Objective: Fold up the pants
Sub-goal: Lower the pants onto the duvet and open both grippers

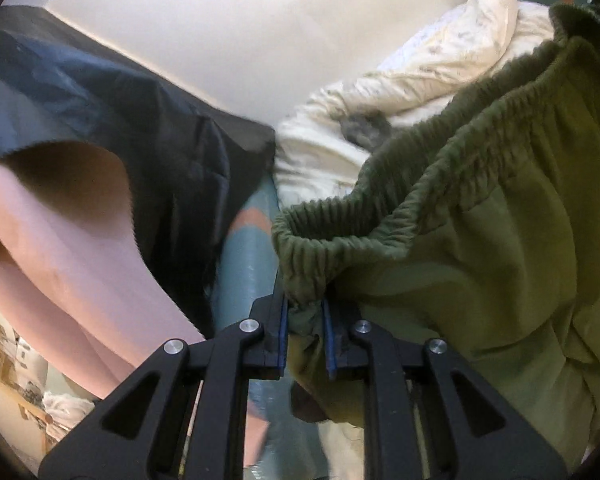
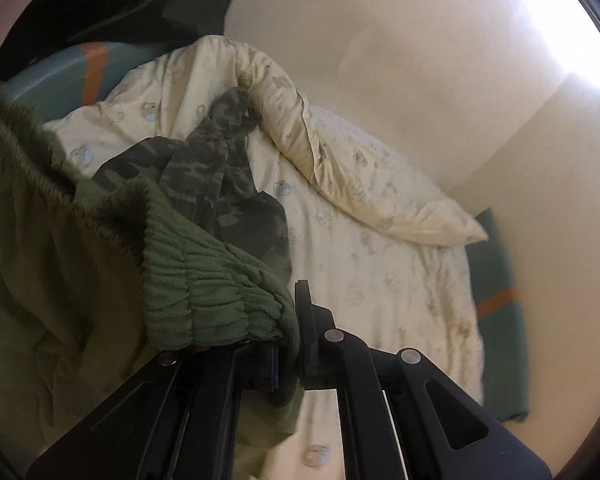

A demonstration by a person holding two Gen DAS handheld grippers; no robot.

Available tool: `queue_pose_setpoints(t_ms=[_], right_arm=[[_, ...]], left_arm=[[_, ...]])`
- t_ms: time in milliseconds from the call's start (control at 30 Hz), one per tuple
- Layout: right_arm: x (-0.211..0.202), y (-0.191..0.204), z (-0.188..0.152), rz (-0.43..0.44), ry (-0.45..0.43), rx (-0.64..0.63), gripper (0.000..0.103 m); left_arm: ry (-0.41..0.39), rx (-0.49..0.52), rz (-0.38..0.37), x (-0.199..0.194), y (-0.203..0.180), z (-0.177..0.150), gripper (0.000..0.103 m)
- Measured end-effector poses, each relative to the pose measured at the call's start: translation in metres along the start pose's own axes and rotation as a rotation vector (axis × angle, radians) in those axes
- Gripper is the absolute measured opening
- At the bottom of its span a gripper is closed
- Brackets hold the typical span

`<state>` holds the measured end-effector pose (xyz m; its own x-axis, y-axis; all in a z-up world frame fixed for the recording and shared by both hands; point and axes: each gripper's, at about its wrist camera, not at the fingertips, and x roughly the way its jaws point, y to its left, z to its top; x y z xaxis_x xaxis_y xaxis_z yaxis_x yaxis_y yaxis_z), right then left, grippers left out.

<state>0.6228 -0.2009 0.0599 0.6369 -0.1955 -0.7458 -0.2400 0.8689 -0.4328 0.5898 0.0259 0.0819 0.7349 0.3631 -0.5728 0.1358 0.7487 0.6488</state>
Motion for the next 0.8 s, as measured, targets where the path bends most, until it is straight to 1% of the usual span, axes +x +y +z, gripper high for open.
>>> queue_pose_setpoints(t_ms=[33,67,100,133,167,200,233,267,333,367,400,467,533,567,600,633,700,733,767,800], right_arm=[[0.007,0.001,0.002,-0.003,0.018,0.011,0.024],[0.016,-0.003,0.003,-0.006,0.044,0.025,0.04],[0.028,-0.007,0.004,-0.025,0.1,0.044,0.075],[0.039,-0.008,0.006,-0.045,0.113,0.056,0.094],[0.043,-0.011,0.007,-0.07,0.106,0.075,0.096],[0.04,-0.017,0.008,-0.083,0.08,0.103,0.096],[0.038,-0.02,0.006,-0.081,0.068,0.122,0.096],[0.036,-0.024,0.003,-0.071,0.053,0.147,0.096],[0.033,-0.025,-0.006,-0.027,0.056,0.159,0.096],[0.034,-0.023,-0.011,-0.028,0.061,0.145,0.096],[0.033,-0.021,-0.016,-0.04,0.07,0.13,0.096],[0.03,-0.019,-0.029,-0.015,0.079,0.119,0.096],[0.024,-0.014,-0.045,-0.005,0.095,0.104,0.096],[0.018,-0.012,-0.056,0.009,0.098,0.094,0.096],[0.013,-0.01,-0.063,0.022,0.099,0.091,0.096],[0.003,-0.008,-0.074,0.041,0.093,0.092,0.096],[-0.014,-0.006,-0.092,0.088,0.088,0.119,0.096],[-0.028,-0.004,-0.104,0.142,0.078,0.147,0.096],[-0.038,-0.001,-0.112,0.178,0.066,0.161,0.096],[-0.057,0.006,-0.127,0.218,0.053,0.175,0.096]], left_arm=[[0.025,-0.022,-0.015,0.007,0.0,0.002,0.018],[0.045,-0.047,-0.01,0.01,-0.003,0.001,0.027],[0.071,-0.102,-0.008,0.016,-0.002,0.003,0.051],[0.086,-0.166,-0.02,0.02,0.005,0.005,0.069],[0.095,-0.23,-0.035,0.023,0.012,0.004,0.098],[0.084,-0.272,-0.044,0.02,0.013,0.001,0.1],[0.069,-0.303,-0.055,0.019,0.017,-0.002,0.1],[0.07,-0.309,-0.054,0.018,0.016,-0.006,0.1],[0.087,-0.297,-0.055,0.019,0.008,-0.015,0.1],[0.105,-0.294,-0.052,0.02,0.007,-0.019,0.1],[0.113,-0.3,-0.066,0.012,0.005,-0.025,0.1],[0.119,-0.32,-0.097,0.006,0.001,-0.038,0.1],[0.14,-0.329,-0.143,0.0,-0.004,-0.057,0.1],[0.158,-0.327,-0.142,-0.005,-0.006,-0.067,0.1],[0.166,-0.335,-0.16,-0.008,-0.006,-0.074,0.1],[0.165,-0.348,-0.198,-0.016,-0.006,-0.083,0.1],[0.162,-0.381,-0.248,-0.038,-0.005,-0.105,0.1],[0.16,-0.4,-0.266,-0.049,-0.003,-0.117,0.1],[0.165,-0.416,-0.291,-0.063,-0.002,-0.13,0.1],[0.149,-0.441,-0.314,-0.082,0.0,-0.148,0.1]])
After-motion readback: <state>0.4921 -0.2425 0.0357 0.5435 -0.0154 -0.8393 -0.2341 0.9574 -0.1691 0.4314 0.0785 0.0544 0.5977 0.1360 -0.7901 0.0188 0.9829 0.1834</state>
